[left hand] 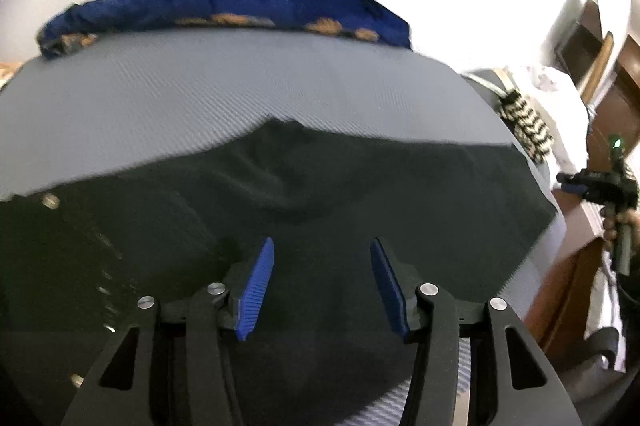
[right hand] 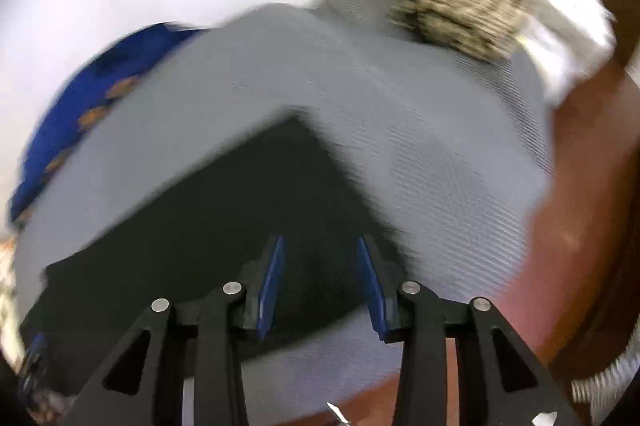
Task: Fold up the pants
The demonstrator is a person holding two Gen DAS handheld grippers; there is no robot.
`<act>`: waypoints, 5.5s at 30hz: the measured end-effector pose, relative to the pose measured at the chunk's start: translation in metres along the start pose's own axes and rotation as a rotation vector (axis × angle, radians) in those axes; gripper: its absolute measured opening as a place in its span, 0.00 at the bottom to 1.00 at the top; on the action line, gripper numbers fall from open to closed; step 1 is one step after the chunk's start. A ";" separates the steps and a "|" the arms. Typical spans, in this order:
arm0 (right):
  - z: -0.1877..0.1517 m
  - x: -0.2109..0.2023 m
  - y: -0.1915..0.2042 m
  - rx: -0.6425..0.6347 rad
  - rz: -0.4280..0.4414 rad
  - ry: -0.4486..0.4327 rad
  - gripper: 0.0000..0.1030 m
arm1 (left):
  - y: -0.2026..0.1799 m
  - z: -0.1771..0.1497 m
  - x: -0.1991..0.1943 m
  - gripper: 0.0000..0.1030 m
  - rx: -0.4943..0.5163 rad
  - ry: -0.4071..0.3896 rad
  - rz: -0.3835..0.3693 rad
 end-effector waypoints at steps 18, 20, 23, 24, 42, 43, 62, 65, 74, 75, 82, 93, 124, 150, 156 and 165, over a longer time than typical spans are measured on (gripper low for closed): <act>-0.042 0.079 0.412 -0.804 0.537 0.332 0.36 | 0.118 -0.007 -0.050 0.51 -0.204 -0.070 0.113; -0.048 0.087 0.424 -0.832 0.544 0.369 0.37 | 0.120 -0.008 -0.049 0.51 -0.210 -0.071 0.102; -0.058 0.097 0.440 -0.872 0.565 0.431 0.38 | 0.121 -0.010 -0.049 0.51 -0.199 -0.069 0.096; -0.061 0.098 0.443 -0.882 0.575 0.437 0.38 | 0.121 -0.011 -0.049 0.51 -0.197 -0.068 0.092; -0.023 0.075 0.425 -0.746 0.533 0.195 0.36 | 0.115 0.000 -0.057 0.51 -0.210 -0.088 0.084; -0.019 0.066 0.415 -0.722 0.518 0.171 0.36 | 0.108 0.004 -0.059 0.51 -0.183 -0.101 0.088; -0.021 0.087 0.270 -0.485 0.280 0.121 0.33 | 0.036 0.076 0.087 0.51 -0.015 0.081 -0.003; -0.007 0.094 0.243 -0.425 0.282 0.122 0.19 | 0.045 0.071 0.092 0.51 -0.029 0.081 0.016; 0.015 0.075 0.194 -0.313 0.338 0.105 0.28 | 0.022 0.074 0.079 0.51 -0.015 0.063 0.040; 0.018 0.071 0.184 -0.306 0.335 0.100 0.28 | 0.016 0.074 0.075 0.51 -0.004 0.056 0.035; 0.033 0.053 0.089 -0.193 0.255 0.105 0.33 | -0.031 0.051 0.061 0.56 0.058 0.078 -0.030; 0.033 0.049 -0.087 0.076 0.234 0.206 0.33 | -0.077 0.027 0.080 0.56 0.058 0.164 -0.108; -0.052 0.046 -0.144 0.264 0.556 0.241 0.33 | -0.127 0.004 0.119 0.57 0.120 0.238 -0.104; -0.021 0.029 -0.085 0.341 0.409 0.061 0.09 | -0.107 0.010 0.108 0.59 0.009 0.200 -0.170; 0.004 0.004 -0.012 0.204 0.462 0.032 0.09 | -0.069 0.022 0.071 0.59 -0.064 0.124 -0.132; 0.014 0.001 0.138 -0.037 0.609 0.099 0.09 | 0.000 0.014 0.003 0.59 -0.193 0.036 -0.077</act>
Point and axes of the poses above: each gripper's, at about its wrist camera, not at the fingertips, and x roughly the way its jaws point, y to its left, z to its top, the point moved 3 cm from there along x, roughly the way its jaws point, and after that the axes turned 7 degrees about -z, right-handed, at the moved point
